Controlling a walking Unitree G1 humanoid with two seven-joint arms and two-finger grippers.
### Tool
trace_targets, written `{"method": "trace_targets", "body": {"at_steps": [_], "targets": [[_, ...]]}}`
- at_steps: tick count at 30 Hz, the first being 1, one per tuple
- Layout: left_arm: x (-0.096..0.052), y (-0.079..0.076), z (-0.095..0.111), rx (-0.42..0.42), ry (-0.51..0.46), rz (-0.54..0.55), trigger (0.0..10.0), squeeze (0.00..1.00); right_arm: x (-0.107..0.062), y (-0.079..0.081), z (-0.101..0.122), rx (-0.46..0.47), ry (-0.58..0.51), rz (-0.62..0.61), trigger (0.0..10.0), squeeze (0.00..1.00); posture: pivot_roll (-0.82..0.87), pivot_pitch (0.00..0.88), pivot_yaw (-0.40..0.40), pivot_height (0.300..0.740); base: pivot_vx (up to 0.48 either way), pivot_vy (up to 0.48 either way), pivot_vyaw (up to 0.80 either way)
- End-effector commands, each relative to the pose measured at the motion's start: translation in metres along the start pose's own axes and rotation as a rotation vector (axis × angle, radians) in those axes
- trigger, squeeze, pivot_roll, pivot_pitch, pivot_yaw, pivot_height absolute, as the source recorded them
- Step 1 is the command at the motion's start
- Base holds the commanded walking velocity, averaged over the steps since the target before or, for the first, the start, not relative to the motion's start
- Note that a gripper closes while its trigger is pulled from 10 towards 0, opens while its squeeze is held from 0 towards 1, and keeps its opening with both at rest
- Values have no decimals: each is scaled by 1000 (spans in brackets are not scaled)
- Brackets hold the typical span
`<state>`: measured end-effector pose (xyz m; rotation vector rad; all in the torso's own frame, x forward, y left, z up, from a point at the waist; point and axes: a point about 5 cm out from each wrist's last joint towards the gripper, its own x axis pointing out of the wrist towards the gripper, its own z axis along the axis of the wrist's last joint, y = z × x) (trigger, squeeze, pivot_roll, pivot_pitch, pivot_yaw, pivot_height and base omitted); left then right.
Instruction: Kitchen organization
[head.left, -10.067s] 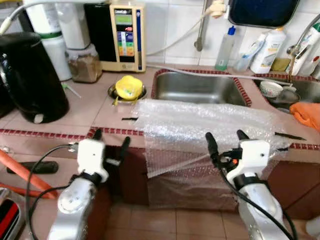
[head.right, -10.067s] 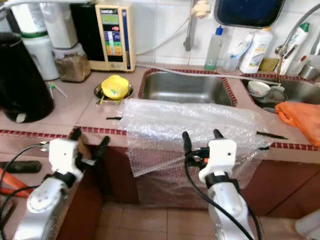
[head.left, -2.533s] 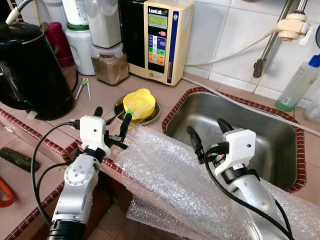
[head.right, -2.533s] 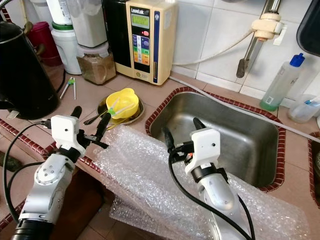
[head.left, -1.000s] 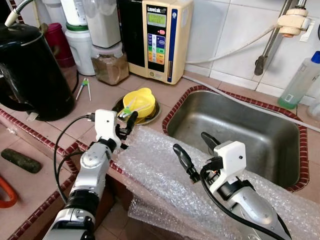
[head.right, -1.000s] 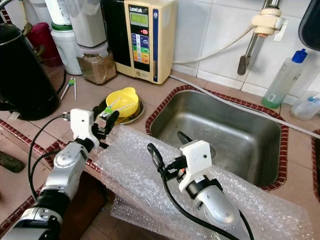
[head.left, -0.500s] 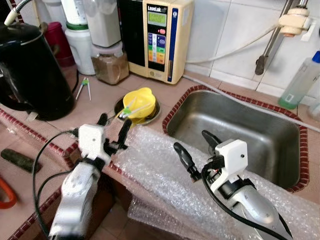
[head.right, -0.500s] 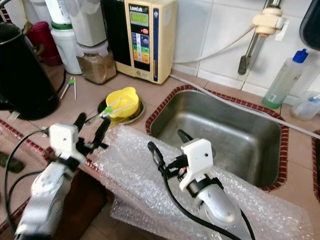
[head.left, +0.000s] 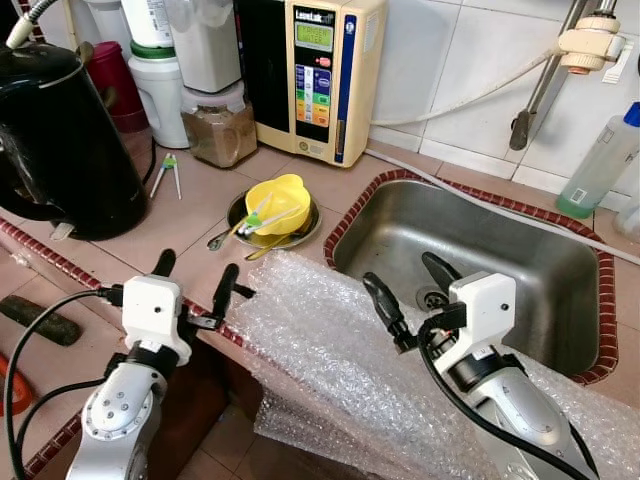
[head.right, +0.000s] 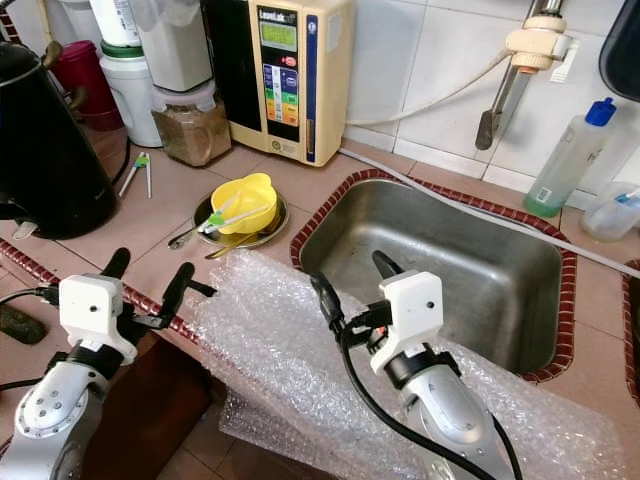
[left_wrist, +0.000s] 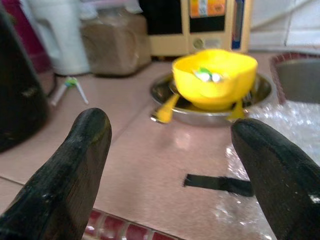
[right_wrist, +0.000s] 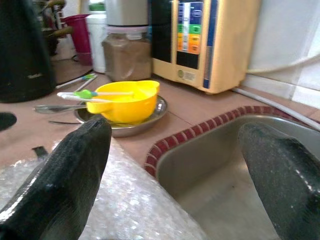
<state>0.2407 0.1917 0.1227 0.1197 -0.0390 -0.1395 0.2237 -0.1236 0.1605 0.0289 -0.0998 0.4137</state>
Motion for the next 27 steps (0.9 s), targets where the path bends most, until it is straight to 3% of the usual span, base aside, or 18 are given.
{"method": "trace_targets", "body": {"at_steps": [1, 15, 16, 17, 27], "targets": [[2, -2, 6, 2, -5, -6, 10000, 1000, -2, -3, 1, -10, 7, -20, 10000, 0, -25, 32, 10, 740, 0, 0, -800], [10, -5, 15, 12, -25, -13, 10000, 980, -1, -3, 1, -21, 1, -26, 10000, 0, -33, 18, 12, 740, 0, 0, -706], [10, -5, 15, 14, -26, -11, 10000, 149, -1, -3, 1, -20, 1, -24, 10000, 0, -33, 18, 12, 740, 0, 0, 0], [10, -6, 15, 13, -24, -11, 10000, 0, -1, -3, 1, -20, 2, -23, 10000, 0, -33, 18, 12, 740, 0, 0, 0], [18, -10, 20, 12, -49, 11, 10000, 0, 3, 1, 0, -27, 0, -1, 10000, 0, -25, 14, 3, 740, 0, 0, 0]]}}
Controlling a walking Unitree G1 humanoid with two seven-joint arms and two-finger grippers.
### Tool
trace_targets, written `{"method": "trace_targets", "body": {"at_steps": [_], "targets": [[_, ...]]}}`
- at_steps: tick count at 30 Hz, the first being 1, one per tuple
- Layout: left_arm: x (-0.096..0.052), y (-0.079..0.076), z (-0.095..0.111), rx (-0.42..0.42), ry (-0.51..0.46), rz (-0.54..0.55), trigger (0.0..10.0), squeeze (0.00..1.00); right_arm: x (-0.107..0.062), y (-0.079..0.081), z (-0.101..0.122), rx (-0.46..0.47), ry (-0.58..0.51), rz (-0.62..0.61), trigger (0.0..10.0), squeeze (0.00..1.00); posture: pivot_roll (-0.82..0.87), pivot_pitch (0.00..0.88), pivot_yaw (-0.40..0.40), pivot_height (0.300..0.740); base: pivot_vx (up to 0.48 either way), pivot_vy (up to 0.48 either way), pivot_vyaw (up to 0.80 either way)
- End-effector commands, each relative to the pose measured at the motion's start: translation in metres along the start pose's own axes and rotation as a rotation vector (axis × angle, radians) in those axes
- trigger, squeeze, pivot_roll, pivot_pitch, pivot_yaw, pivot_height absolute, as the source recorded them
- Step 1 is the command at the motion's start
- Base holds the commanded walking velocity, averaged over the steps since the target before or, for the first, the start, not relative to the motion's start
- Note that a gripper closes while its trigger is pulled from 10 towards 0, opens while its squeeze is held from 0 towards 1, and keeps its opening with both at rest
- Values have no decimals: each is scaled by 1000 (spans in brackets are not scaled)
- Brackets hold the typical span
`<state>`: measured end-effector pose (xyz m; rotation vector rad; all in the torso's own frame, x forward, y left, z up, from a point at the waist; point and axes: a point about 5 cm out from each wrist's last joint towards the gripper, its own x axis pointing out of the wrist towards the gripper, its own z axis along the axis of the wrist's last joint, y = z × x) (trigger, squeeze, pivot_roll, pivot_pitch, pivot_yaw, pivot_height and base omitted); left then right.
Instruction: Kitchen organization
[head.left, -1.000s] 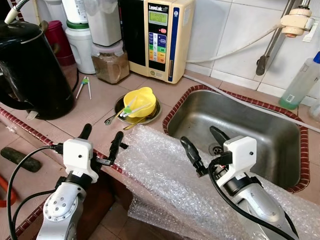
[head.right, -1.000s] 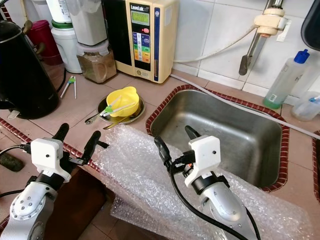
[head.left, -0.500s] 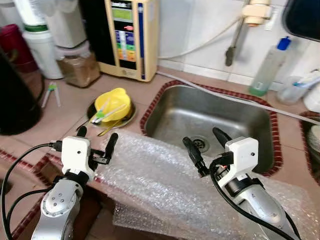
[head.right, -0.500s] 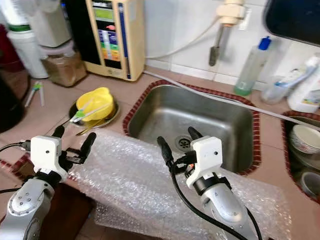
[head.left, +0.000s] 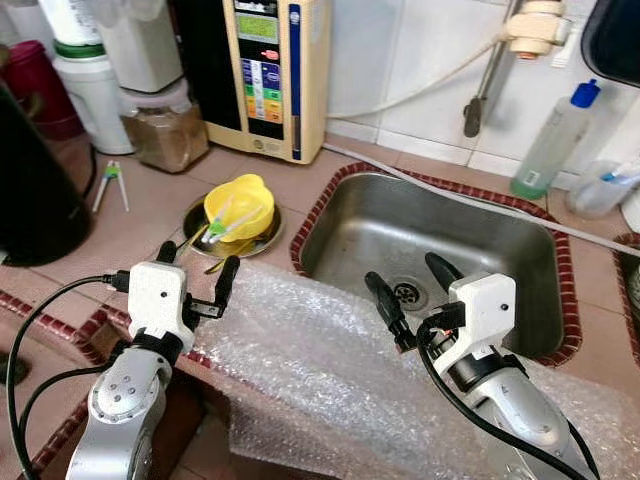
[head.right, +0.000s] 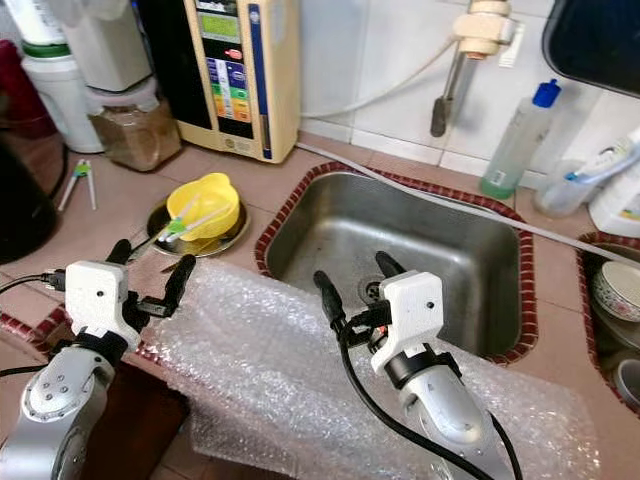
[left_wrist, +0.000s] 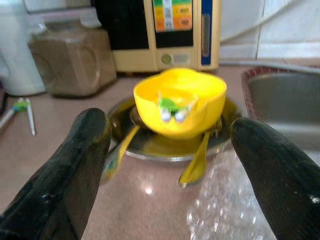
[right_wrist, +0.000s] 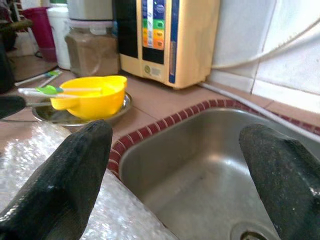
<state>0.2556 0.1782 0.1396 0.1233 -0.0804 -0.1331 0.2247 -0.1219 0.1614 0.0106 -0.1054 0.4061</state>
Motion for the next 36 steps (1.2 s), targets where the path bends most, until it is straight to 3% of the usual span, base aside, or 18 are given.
{"method": "trace_targets", "body": {"at_steps": [1, 7, 17, 26, 29, 33, 36], "targets": [[0, -2, 3, 8, -11, 0, 10000, 0, 1, 0, 0, -9, 0, 7, 10000, 0, -24, 15, 3, 740, 0, 0, 0], [-1, 0, 2, 12, -12, 5, 10000, 0, 1, -1, 0, -12, -3, -1, 10000, 0, -25, 15, 1, 740, 0, 0, 0], [10, -6, 3, -31, -6, -3, 10000, 0, 2, -2, 2, -18, -7, -9, 10000, 0, -37, 22, -1, 740, 0, 0, 0], [48, -4, 4, -67, -23, 16, 10000, 0, 9, 6, 6, 2, -27, 16, 10000, 0, -47, 30, -6, 740, 0, 0, 0], [60, -8, -3, -106, 4, 21, 10000, 0, 10, 11, 6, 11, -24, 44, 10000, 0, -57, 38, -4, 740, 0, 0, 0], [72, -14, -12, -97, 28, 3, 10000, 0, 7, 15, 5, 33, -3, 76, 10000, 0, -76, 49, -1, 740, 0, 0, 0], [82, -17, -22, -161, 83, 28, 10000, 0, 3, 21, 2, 80, 25, 116, 10000, 0, -90, 56, 6, 740, 0, 0, 0]]}}
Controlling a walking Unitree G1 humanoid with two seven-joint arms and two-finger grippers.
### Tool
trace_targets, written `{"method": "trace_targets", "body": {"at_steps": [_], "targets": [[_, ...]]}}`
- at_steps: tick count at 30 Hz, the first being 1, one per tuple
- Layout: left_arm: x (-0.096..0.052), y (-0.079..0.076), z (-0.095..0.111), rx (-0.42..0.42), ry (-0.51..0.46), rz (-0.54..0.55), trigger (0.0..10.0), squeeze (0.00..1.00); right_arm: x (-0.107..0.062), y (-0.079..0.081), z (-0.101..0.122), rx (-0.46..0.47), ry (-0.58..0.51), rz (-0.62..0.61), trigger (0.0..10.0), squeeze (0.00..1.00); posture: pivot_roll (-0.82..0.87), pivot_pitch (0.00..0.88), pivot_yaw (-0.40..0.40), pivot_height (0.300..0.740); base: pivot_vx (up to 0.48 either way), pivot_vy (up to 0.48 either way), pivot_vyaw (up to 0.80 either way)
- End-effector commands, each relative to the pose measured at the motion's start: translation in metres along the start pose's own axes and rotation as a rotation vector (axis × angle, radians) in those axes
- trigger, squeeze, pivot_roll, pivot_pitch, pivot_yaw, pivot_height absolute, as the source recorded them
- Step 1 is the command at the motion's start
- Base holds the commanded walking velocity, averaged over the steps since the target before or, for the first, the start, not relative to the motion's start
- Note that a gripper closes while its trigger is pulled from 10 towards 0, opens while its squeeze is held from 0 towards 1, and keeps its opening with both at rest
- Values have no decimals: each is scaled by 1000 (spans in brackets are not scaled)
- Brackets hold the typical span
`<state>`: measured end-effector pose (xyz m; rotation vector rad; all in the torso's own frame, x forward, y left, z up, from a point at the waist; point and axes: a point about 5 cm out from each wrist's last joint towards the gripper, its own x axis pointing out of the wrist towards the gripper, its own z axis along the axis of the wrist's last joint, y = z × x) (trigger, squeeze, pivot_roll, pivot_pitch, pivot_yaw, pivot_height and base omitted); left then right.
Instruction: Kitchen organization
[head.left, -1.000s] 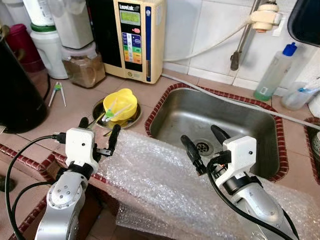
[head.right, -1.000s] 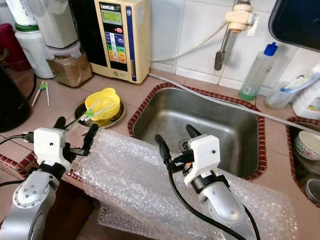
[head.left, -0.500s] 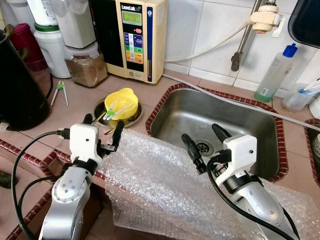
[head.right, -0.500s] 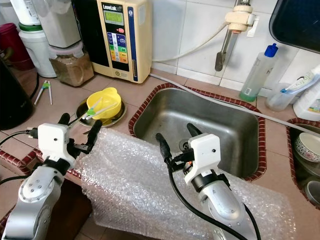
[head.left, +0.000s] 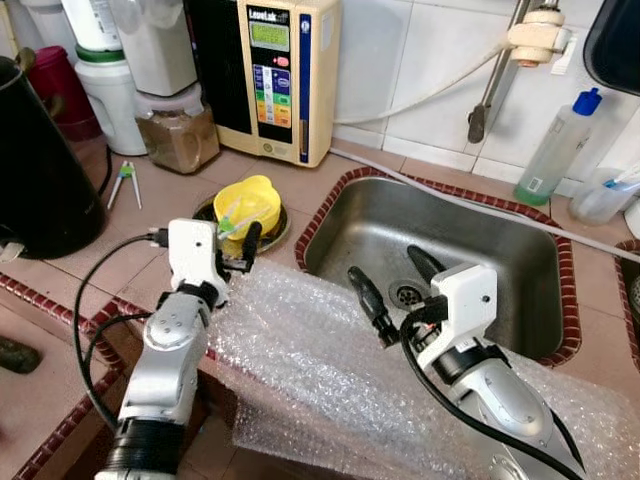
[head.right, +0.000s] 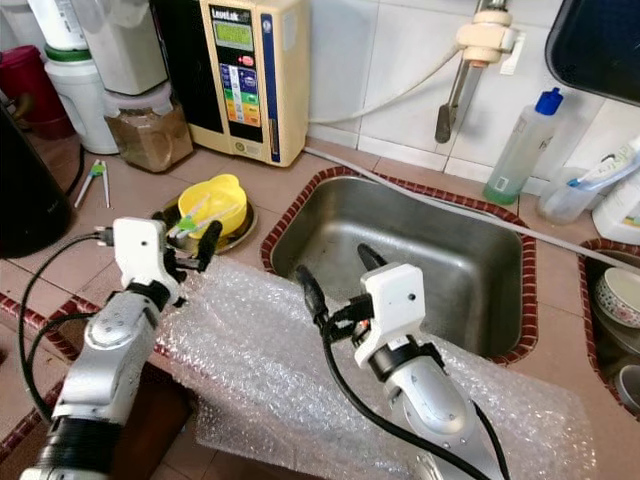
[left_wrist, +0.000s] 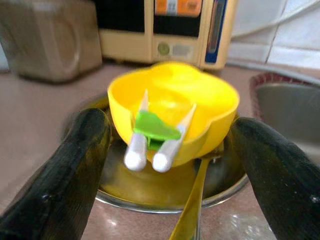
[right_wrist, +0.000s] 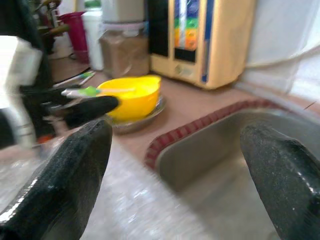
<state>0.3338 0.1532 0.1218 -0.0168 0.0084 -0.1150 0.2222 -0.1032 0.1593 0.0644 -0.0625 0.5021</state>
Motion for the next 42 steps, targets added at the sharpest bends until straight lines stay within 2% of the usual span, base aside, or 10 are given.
{"method": "trace_targets", "body": {"at_steps": [1, 2, 3, 4, 5, 13, 20, 27, 32, 42], "targets": [[5, -2, 0, -16, -2, 3, 4667, 0, -2, 5, 3, 27, 0, 36, 10000, 0, -90, 56, 6, 740, 0, 0, 0], [8, -4, 1, -15, -8, -6, 2941, 0, -3, 7, 2, 42, 6, 48, 10000, 0, -99, 57, 9, 740, 0, 0, 0], [8, -4, 1, -15, -8, -6, 2941, 0, -3, 7, 2, 42, 6, 48, 10000, 0, -99, 57, 9, 740, 0, 0, 0], [9, -5, 1, -15, -13, -11, 392, 0, -4, 8, 1, 52, 9, 50, 10000, 0, -99, 57, 9, 740, 0, 0, 0], [11, -6, 2, -16, -15, -13, 0, 0, -4, 7, 0, 64, 13, 51, 10000, 0, -99, 57, 9, 740, 0, 0, 0], [18, -6, 3, -15, -31, 0, 0, 0, -6, 3, -3, 75, 31, 43, 10000, 0, -103, 58, 14, 740, 0, 0, 0], [17, 2, 0, 17, -38, 41, 0, 0, -7, -1, -7, 111, 64, 17, 10000, 0, -95, 54, 13, 740, 0, 0, 0], [16, 9, -1, 33, -49, 72, 0, 0, -5, -3, -7, 85, 66, 14, 10000, 0, -85, 47, 9, 740, 0, 0, 0], [11, 16, -2, 42, -67, 98, 0, 0, -4, -6, -6, 32, 66, 8, 10000, 0, -79, 37, 5, 740, 0, 0, 0], [4, 16, -6, 49, -82, 101, 0, 0, -4, -8, -8, 68, 79, 2, 10000, 0, -76, 36, 4, 740, 0, 0, 0]]}}
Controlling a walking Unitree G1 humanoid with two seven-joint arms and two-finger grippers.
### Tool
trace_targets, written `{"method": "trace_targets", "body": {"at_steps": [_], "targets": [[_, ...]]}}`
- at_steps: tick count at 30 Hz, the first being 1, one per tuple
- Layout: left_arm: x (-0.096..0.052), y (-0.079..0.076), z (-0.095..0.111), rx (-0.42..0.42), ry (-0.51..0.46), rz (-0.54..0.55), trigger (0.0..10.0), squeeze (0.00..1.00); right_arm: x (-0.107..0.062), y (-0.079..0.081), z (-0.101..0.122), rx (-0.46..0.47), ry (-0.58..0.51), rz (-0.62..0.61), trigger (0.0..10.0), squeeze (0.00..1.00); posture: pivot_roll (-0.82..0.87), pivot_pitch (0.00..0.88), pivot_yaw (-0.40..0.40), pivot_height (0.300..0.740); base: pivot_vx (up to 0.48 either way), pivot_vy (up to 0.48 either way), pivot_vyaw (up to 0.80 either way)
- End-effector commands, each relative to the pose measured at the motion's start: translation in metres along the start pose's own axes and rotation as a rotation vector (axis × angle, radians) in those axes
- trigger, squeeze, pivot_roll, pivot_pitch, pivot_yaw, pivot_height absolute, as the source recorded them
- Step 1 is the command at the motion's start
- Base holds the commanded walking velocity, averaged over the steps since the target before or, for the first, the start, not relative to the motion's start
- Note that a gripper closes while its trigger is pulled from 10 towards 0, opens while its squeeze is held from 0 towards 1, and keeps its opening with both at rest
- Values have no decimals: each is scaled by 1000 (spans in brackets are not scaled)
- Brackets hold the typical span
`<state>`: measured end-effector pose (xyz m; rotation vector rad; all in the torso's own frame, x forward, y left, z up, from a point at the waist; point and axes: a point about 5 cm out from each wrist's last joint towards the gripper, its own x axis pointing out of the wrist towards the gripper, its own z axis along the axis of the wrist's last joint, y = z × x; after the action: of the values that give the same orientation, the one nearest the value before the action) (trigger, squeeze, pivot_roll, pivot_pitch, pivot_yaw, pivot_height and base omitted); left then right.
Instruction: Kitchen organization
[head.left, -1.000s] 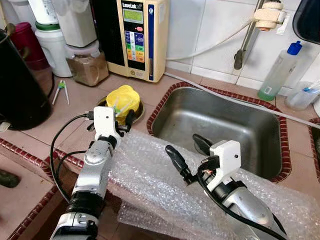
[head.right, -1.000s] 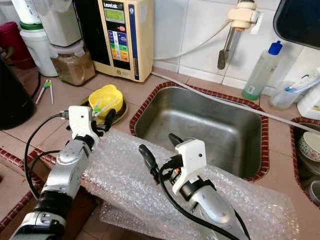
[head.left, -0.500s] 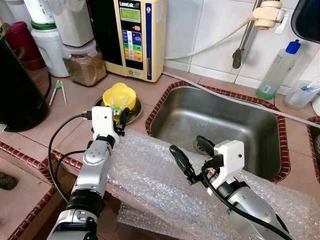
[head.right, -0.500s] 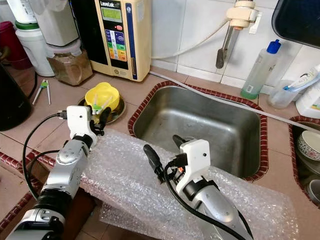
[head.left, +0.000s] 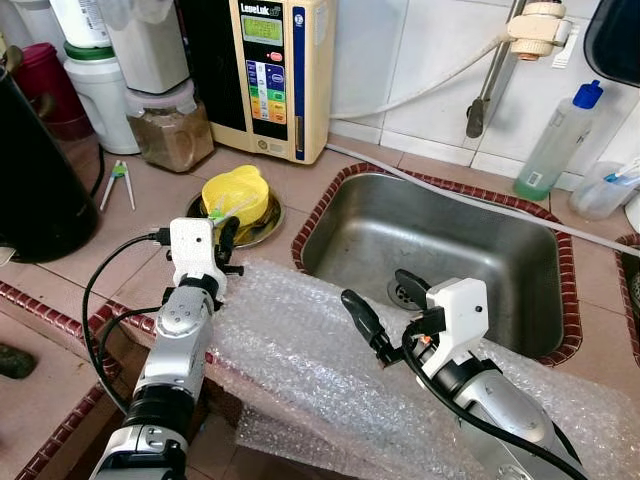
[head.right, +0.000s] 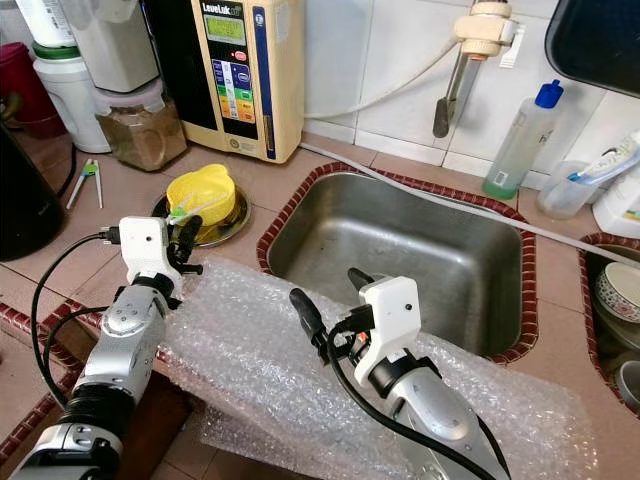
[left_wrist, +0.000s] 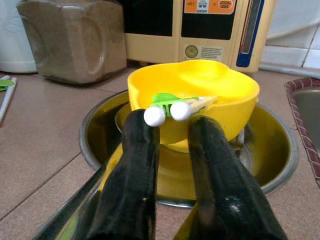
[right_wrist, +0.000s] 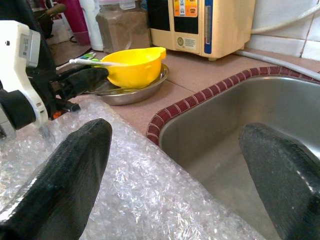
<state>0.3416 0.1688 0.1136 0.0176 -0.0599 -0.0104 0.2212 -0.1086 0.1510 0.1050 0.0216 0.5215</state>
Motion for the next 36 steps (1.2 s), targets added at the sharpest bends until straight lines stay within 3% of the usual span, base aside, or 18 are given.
{"method": "trace_targets", "body": {"at_steps": [1, 6, 9, 18, 21, 28, 36], "targets": [[-2, -1, 2, 11, -16, -3, 0, 0, 0, -3, 0, 8, 8, -14, 10000, 0, -76, 36, 4, 740, 0, 0, 0], [-6, -6, 4, 9, -39, -16, 0, 0, 0, -6, -3, 10, 26, -40, 10000, 0, -74, 39, 7, 740, 0, 0, 0], [-8, -8, 7, 10, -60, -30, 0, 0, 2, -10, -2, -46, 9, -80, 10000, 0, -70, 38, 7, 740, 0, 0, 0], [-11, -8, 22, 41, -151, -34, 0, 0, 8, -8, -1, 1, -7, -70, 10000, 0, -60, 34, 7, 740, 0, 0, 0], [-13, -10, 28, 59, -187, -40, 0, 0, 10, -5, 0, -50, -31, -44, 10000, 0, -60, 34, 7, 740, 0, 0, 0], [-16, -11, 34, 73, -225, -32, 0, 0, 9, -16, 2, 19, -34, -81, 10000, 0, -58, 31, 1, 740, 0, 0, 0], [-15, -10, 37, 94, -237, -27, 0, 0, 9, -19, 2, -11, -39, -94, 10000, 0, -59, 27, -2, 740, 0, 0, 0]]}}
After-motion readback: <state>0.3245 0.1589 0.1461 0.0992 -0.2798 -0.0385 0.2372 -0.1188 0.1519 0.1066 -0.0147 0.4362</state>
